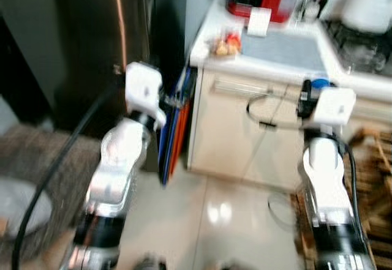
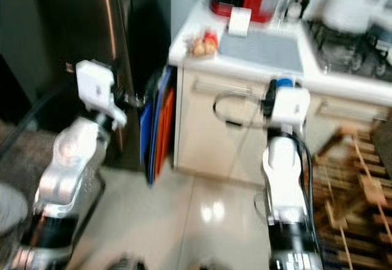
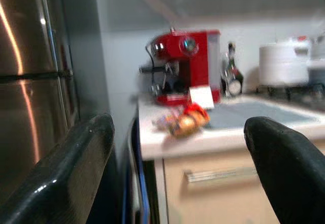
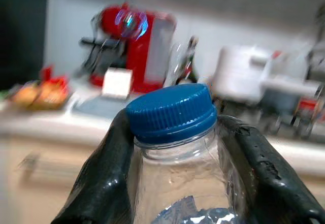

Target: Restocking fridge

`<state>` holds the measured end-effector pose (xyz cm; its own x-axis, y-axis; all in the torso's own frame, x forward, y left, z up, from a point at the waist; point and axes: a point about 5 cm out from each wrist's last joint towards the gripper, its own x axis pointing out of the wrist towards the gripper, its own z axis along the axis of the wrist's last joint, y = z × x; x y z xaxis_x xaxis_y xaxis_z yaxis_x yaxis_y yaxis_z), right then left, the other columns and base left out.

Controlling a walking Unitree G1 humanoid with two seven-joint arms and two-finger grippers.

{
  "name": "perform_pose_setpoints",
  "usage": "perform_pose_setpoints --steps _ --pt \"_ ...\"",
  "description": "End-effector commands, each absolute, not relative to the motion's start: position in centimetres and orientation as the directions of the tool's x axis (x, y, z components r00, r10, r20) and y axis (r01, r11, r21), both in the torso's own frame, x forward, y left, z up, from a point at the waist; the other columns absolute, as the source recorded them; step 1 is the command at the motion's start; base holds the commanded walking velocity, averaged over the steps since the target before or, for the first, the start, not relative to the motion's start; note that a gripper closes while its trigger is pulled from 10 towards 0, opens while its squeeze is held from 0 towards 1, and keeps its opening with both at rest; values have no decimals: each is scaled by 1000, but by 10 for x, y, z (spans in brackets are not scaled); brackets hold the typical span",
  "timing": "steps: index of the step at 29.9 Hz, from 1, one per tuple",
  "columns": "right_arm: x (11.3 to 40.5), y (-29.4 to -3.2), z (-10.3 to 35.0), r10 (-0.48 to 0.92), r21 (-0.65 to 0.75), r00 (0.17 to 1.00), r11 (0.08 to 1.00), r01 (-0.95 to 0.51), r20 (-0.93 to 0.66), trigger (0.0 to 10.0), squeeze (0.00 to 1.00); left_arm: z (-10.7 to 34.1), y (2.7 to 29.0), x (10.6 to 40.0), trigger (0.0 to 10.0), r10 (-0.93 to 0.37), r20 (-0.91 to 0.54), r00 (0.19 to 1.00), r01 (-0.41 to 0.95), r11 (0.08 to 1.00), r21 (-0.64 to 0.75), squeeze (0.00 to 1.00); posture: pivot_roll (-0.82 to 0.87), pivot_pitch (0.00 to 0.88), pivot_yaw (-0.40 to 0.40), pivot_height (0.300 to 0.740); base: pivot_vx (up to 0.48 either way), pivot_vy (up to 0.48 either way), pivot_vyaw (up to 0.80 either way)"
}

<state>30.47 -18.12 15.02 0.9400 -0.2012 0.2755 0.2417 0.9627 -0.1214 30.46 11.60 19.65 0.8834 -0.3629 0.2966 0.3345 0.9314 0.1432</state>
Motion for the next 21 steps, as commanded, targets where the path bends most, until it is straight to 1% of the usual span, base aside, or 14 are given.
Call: perform_pose_setpoints --steps 1,3,6,8,9,10,12,13,18,21 --pt "305 -182 154 -194 -126 940 963 237 282 0 0 190 112 305 10000 -379 267 886 354 925 140 0 -41 0 -36 740 0 0 -763" --pt "305 -179 151 -179 -131 946 967 220 270 0 0 186 112 306 10000 -376 252 892 352 926 137 0 -47 0 -34 740 0 0 -763" --pt "308 -170 146 -125 -145 963 976 163 241 0 0 172 115 306 10000 -348 206 914 337 937 91 0 -56 0 -30 740 0 0 -763" --pt "310 -161 142 -49 -164 976 983 85 212 0 0 162 118 307 10000 -311 175 934 306 950 55 0 -67 0 -39 740 0 0 0" --pt "310 -161 142 -49 -164 976 983 85 212 0 0 162 118 307 10000 -311 175 934 306 950 55 0 -67 0 -39 740 0 0 0" --pt "312 -159 139 -22 -176 982 983 56 187 0 0 158 119 307 10000 -293 162 942 290 956 46 0 -68 0 -45 740 0 0 0" --pt "312 -159 137 -15 -179 984 983 47 177 0 0 156 120 308 10000 -288 159 944 285 958 42 0 -68 0 -45 740 0 0 0" --pt "311 -161 134 -16 -176 987 983 45 160 0 0 155 121 307 10000 -268 153 951 265 964 39 0 -57 0 -59 740 0 0 0" --pt "309 -159 129 7 -179 989 984 19 146 0 0 154 122 302 10000 -263 153 953 259 965 46 0 -51 0 -57 740 0 0 0" --pt "308 -154 126 13 -156 990 988 10 142 0 0 152 122 300 10000 -284 146 948 278 959 57 0 -52 0 -34 740 0 0 -717"
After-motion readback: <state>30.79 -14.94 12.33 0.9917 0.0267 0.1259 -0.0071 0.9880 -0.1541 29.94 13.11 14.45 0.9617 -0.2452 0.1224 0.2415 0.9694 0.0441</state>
